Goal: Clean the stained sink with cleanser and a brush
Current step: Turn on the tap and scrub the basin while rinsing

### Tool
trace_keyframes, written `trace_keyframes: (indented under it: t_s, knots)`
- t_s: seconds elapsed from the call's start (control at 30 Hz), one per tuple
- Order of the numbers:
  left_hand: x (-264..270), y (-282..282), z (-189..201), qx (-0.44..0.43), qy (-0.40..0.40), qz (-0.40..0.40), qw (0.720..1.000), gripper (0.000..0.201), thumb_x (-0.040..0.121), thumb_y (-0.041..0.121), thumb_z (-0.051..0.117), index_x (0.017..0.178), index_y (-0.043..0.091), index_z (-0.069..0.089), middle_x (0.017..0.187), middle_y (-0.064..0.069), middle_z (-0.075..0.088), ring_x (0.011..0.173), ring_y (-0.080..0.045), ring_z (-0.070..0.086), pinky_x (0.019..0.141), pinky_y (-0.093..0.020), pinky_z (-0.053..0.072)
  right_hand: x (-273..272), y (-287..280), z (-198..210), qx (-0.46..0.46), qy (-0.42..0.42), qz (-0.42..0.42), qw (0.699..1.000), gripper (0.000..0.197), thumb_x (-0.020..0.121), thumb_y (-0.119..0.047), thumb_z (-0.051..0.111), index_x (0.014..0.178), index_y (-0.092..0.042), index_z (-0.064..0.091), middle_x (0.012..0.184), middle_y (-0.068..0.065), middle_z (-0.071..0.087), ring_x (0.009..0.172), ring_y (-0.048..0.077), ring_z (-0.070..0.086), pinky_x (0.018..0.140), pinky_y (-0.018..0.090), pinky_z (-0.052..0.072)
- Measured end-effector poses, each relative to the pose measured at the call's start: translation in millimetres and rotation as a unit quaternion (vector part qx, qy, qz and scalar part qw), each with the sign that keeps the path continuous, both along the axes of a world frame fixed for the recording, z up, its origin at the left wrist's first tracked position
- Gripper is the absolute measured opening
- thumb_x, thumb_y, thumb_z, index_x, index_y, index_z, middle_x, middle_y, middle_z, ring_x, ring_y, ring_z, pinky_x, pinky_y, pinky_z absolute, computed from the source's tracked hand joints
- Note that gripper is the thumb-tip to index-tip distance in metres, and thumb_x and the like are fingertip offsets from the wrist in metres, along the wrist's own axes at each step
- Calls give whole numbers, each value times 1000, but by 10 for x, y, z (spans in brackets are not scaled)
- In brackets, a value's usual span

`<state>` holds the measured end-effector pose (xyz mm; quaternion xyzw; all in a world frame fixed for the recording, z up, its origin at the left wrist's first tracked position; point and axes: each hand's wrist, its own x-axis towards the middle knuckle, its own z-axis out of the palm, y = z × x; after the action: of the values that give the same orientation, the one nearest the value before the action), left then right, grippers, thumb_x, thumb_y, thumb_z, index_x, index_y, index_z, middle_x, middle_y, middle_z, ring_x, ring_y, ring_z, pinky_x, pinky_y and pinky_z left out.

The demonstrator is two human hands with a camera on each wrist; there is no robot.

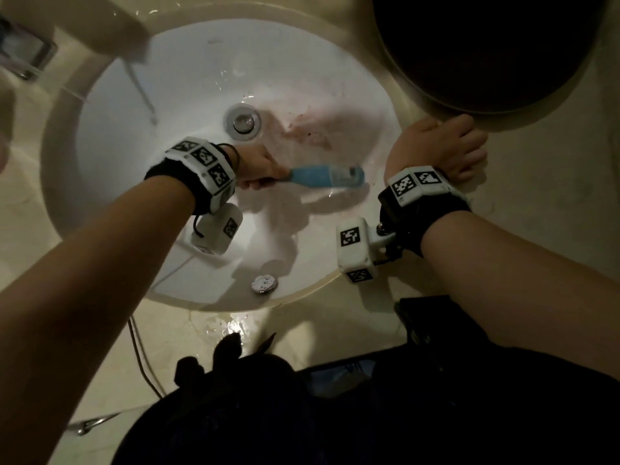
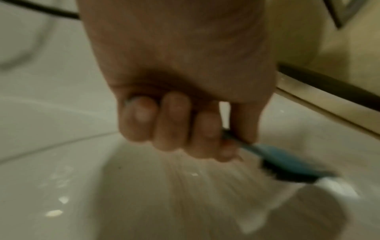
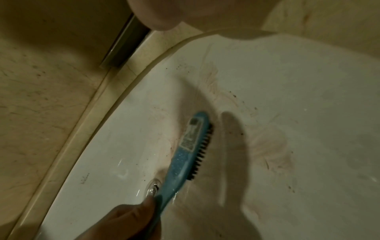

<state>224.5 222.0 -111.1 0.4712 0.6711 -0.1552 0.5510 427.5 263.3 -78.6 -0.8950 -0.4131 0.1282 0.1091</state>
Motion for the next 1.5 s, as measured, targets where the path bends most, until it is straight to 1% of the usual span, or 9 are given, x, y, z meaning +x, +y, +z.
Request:
trace_keyframes:
  t_s: [0.1,0.2,0.4,0.53,0.63,1.0,1.13,1.27,1.5]
  knots:
    - [154,-105,-48,-51,0,-97,994,46,96,38,47,56,14,47,45,2,43,31,-9,33,34,-13,28,4,4,5,-3,2,-1,1000,33,91,-28,37,119,-13,47,133,7,42,124,26,36,95,36,28]
    - [127,-119,-101,23,86,-133,987,49,96,46,41,64,11,52,60,-3,50,53,-20,46,52,-23,36,0,8,0,-2,1,-3,1000,34,90,-27,37,119,-13,47,133,7,43,124,26,37,94,36,28]
    - [-56,22,-104,136,212,10,968,50,95,52,36,109,10,59,90,-9,54,79,-23,53,68,-28,44,-5,3,-2,4,4,-4,1000,34,89,-26,38,119,-13,48,131,8,43,123,27,37,93,34,28]
    - [-40,18,-39,87,90,-61,990,46,95,46,43,63,14,55,64,-3,52,59,-19,46,53,-23,36,1,-1,-11,5,6,-3,1000,34,89,-26,38,118,-12,47,132,8,43,124,27,37,94,34,27]
    - [93,-89,-62,37,55,-138,988,48,95,43,44,56,15,48,55,0,48,51,-17,42,53,-24,35,2,4,-12,6,10,0,1000,34,89,-26,38,118,-12,48,132,8,43,124,27,36,94,34,27]
    - [-110,96,-38,134,242,-8,961,50,95,46,41,123,6,53,110,-16,58,90,-28,53,74,-32,41,-2,4,-13,9,5,1,1000,35,89,-26,38,119,-12,47,132,8,43,124,26,36,95,36,27]
    - [-218,-17,54,124,229,37,965,51,93,47,45,119,5,58,113,-18,60,99,-32,58,81,-34,43,-3,-8,-6,16,7,2,1000,35,88,-28,38,117,-11,49,130,10,45,123,27,37,92,36,27]
    - [-520,-254,193,101,204,118,967,48,94,46,42,94,4,64,107,-22,66,81,-27,55,82,-37,47,3,4,-6,13,27,6,1000,37,89,-30,39,119,-10,48,132,11,43,126,27,36,95,35,25]
    - [-884,-626,607,123,359,53,924,50,97,48,34,104,6,60,110,-19,61,96,-32,57,84,-38,43,41,-34,7,14,30,35,999,42,89,-30,37,125,-8,45,137,13,41,127,28,35,102,39,24]
